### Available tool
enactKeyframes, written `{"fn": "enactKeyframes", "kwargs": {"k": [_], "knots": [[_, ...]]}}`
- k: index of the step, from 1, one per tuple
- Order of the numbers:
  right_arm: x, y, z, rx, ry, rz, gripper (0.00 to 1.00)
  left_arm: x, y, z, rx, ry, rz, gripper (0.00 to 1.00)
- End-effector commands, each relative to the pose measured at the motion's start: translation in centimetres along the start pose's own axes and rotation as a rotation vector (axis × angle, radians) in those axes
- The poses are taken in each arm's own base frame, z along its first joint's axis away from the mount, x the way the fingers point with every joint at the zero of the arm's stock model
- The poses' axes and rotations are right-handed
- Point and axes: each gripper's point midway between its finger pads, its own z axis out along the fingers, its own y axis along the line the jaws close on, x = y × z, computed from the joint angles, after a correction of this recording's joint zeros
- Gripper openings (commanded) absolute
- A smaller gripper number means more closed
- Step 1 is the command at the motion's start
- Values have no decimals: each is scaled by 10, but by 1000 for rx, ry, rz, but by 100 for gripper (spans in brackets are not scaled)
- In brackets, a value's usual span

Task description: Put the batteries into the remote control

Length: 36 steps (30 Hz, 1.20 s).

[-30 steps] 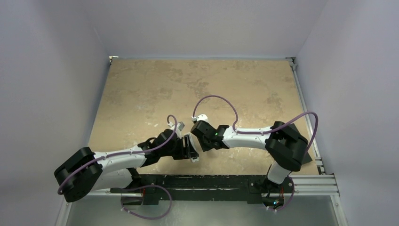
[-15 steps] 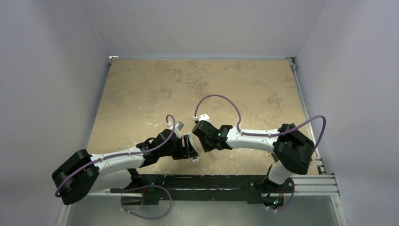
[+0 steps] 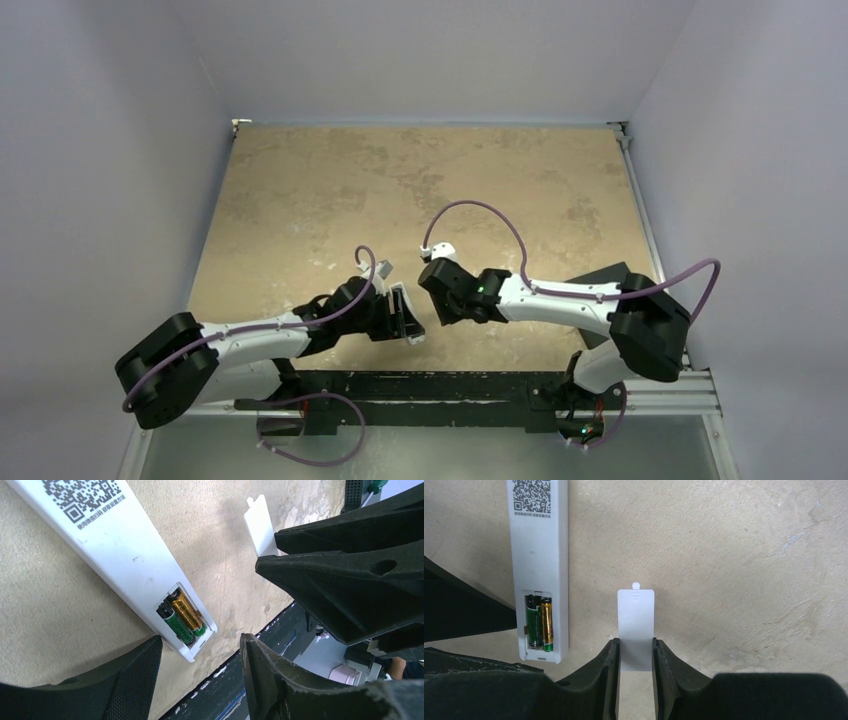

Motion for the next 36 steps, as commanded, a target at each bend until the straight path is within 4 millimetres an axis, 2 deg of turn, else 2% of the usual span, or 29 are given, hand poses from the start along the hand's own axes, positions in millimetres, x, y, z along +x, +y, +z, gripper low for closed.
{"fn": "enactKeyframes", "kwargs": {"k": [1, 7, 13, 20, 27, 36], "knots": [[-3, -2, -9, 1, -28, 24, 20, -4, -13, 2, 54, -17, -7, 58], [-2, -1, -13, -11, -29, 23, 20, -8, -20, 6, 61, -18, 2, 58], [-4, 6, -16, -36, -35, 13, 20, -13, -17, 2, 24, -39, 32, 58], [-7, 24, -21, -84, -47, 0, 20, -29, -16, -17, -40, -106, 77, 58], [-5, 43, -21, -100, -47, -2, 21, -35, -12, -34, -90, -132, 103, 58], [-5, 65, -16, -111, -41, -6, 21, -49, -24, -67, -92, -199, 142, 58]]}}
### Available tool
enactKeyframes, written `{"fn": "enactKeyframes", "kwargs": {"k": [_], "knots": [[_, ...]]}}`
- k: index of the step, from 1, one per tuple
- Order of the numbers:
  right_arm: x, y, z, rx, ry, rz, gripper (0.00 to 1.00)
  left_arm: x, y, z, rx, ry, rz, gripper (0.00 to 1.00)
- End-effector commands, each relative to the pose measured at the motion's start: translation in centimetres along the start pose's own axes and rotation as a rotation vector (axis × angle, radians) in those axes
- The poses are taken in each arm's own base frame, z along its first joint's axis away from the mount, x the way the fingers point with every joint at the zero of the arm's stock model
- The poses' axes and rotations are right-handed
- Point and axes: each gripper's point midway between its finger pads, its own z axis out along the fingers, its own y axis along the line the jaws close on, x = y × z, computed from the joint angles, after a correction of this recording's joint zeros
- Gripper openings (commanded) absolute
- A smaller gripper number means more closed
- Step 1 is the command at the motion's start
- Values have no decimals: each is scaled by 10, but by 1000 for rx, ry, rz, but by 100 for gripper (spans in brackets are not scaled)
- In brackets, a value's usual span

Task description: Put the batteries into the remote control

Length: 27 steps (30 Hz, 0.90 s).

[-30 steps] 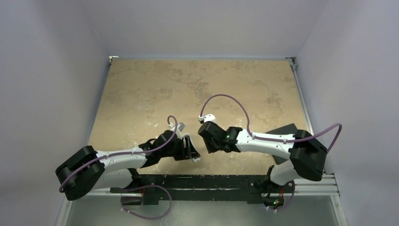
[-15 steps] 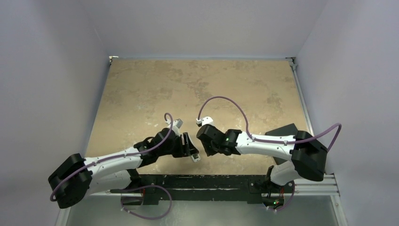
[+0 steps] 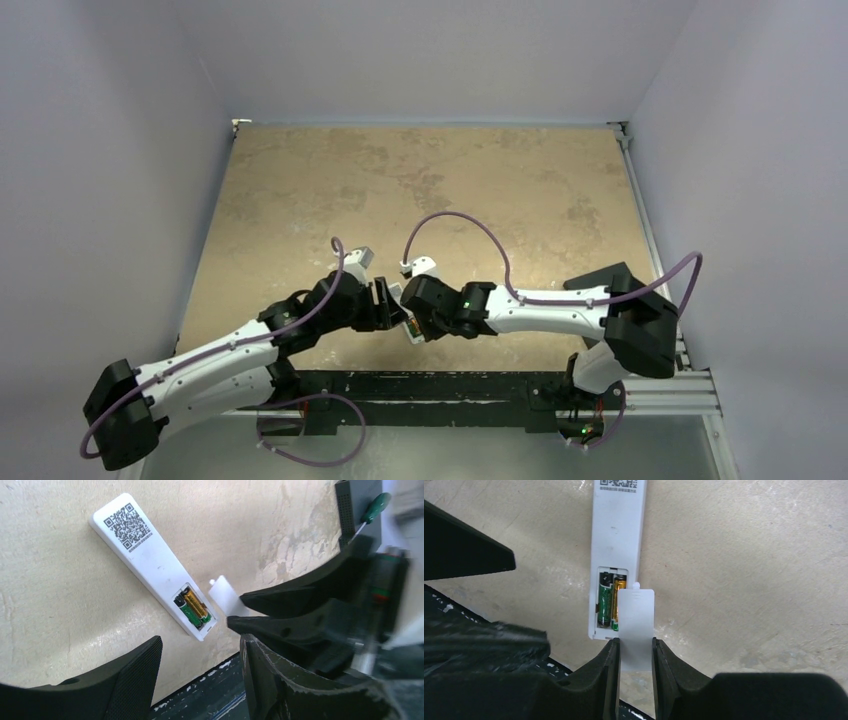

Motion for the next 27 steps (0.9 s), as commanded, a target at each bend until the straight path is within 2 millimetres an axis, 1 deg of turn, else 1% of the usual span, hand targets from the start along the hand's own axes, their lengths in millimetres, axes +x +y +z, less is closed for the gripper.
{"fn": "enactKeyframes", "kwargs": {"k": [1, 6, 9, 16, 21, 27], "knots": [[-18, 18, 1, -16, -40, 33, 21, -22, -15, -23, 15, -70, 47, 58], [-19, 26, 5, -16, -34, 27, 21, -31, -21, -39, 28, -102, 55, 58], [-19, 26, 7, -4, -30, 29, 21, -36, -22, -44, 29, -120, 61, 58], [-16, 31, 12, -5, -17, 31, 22, -36, -21, -46, 21, -122, 72, 57], [-12, 30, 17, 6, -5, 29, 22, -39, -20, -49, 15, -134, 76, 57], [-11, 29, 19, 16, -2, 30, 27, -40, -20, -52, 15, -140, 75, 57]]}}
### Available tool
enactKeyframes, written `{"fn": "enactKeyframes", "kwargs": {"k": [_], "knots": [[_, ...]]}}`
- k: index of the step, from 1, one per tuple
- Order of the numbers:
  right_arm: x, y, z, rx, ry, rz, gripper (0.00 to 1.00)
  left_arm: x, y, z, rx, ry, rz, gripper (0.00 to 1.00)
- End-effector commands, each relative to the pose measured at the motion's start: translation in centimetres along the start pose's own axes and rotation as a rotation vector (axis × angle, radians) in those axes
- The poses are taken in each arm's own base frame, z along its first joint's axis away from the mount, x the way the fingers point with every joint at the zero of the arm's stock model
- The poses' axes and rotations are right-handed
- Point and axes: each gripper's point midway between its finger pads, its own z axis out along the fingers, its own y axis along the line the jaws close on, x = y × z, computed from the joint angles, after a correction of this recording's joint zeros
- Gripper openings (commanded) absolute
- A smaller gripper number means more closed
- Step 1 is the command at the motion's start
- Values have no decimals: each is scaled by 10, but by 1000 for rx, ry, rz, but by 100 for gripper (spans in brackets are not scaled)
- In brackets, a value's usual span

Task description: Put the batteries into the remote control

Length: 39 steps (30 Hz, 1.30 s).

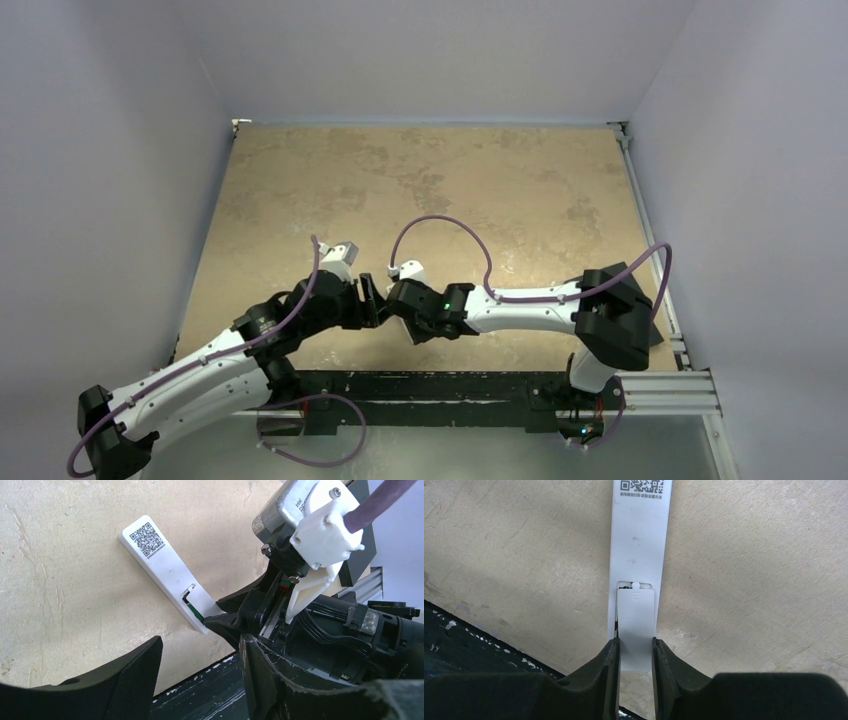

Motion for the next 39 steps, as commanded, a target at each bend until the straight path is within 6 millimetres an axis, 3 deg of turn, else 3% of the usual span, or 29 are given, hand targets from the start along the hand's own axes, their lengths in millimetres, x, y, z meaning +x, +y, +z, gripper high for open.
{"fn": "enactKeyframes", "kwargs": {"k": [1, 39], "knots": [[-14, 8, -3, -3, -41, 28, 29, -16, -14, -8, 31, -47, 19, 57], [-12, 9, 3, 24, -30, 26, 37, -17, -14, -7, 32, -48, 20, 58]]}}
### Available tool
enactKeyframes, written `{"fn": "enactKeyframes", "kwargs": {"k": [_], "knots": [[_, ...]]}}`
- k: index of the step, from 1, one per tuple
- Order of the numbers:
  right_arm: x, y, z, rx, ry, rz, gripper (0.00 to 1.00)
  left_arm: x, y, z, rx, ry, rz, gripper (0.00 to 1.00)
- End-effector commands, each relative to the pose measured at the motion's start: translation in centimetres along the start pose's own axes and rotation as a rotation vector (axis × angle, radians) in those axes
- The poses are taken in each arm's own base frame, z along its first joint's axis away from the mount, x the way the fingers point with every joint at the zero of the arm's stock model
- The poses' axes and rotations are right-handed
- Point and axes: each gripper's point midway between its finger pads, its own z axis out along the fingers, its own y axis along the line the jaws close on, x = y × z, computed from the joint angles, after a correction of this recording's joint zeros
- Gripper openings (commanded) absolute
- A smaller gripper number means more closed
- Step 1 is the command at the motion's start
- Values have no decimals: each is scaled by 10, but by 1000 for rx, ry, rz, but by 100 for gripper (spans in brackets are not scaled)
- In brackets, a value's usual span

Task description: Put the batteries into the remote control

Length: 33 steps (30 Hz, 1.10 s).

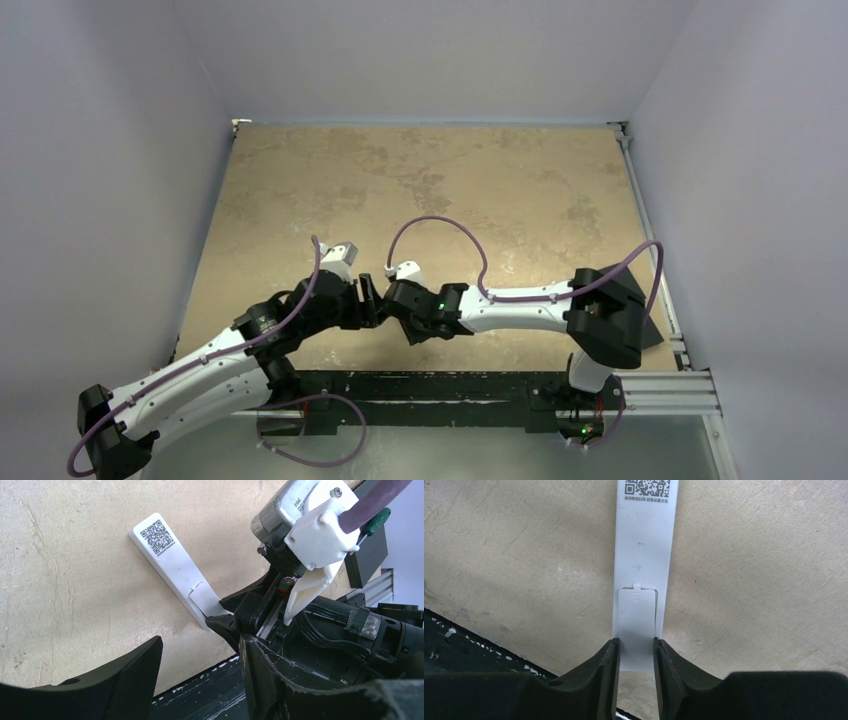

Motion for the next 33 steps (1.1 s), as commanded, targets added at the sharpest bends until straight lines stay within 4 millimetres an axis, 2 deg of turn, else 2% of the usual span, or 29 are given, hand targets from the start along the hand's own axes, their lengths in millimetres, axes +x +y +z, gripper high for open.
{"fn": "enactKeyframes", "kwargs": {"k": [1, 19, 33], "knots": [[-12, 5, -4, 14, -39, 23, 37, -17, -19, -7, 64, -53, 14, 58], [-13, 6, -5, 15, -44, 28, 45, -18, -19, -9, 66, -58, 11, 58], [-32, 8, -26, -14, -116, 58, 44, -17, -18, -9, 60, -58, 12, 58]]}}
